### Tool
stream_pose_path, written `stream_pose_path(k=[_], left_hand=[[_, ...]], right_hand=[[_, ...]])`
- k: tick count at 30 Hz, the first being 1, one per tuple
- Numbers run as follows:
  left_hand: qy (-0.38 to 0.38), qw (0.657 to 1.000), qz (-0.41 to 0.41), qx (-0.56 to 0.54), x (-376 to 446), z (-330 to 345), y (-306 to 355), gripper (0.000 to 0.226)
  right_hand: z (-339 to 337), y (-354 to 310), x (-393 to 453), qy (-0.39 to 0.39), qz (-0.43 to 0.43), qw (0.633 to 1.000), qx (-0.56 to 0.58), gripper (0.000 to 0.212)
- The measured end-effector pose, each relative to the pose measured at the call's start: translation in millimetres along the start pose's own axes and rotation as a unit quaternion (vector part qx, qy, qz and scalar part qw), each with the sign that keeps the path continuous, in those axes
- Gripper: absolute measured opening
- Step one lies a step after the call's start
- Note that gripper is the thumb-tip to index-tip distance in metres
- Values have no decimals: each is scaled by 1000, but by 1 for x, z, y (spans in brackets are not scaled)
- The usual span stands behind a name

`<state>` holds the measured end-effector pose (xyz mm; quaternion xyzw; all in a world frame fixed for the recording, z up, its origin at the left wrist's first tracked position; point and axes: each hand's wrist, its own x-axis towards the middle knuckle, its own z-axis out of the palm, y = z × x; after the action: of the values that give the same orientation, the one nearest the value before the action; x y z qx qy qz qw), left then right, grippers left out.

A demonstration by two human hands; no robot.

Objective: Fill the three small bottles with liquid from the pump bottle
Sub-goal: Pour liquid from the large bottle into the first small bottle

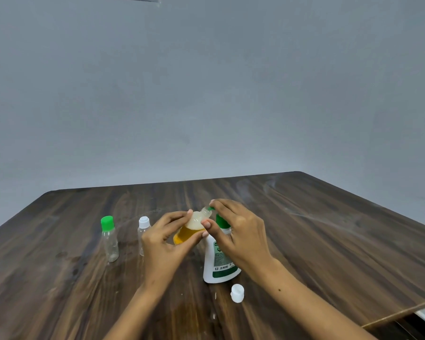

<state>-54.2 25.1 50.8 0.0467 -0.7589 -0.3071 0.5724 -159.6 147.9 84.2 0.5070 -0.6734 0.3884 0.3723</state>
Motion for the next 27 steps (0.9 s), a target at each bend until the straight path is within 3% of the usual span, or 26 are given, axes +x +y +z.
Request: stream_pose_path(k=[27], left_hand=[[16,1000,0,-3,1,1,-4,50]], right_hand=[[1,5,4,7,-8,1000,6,68]])
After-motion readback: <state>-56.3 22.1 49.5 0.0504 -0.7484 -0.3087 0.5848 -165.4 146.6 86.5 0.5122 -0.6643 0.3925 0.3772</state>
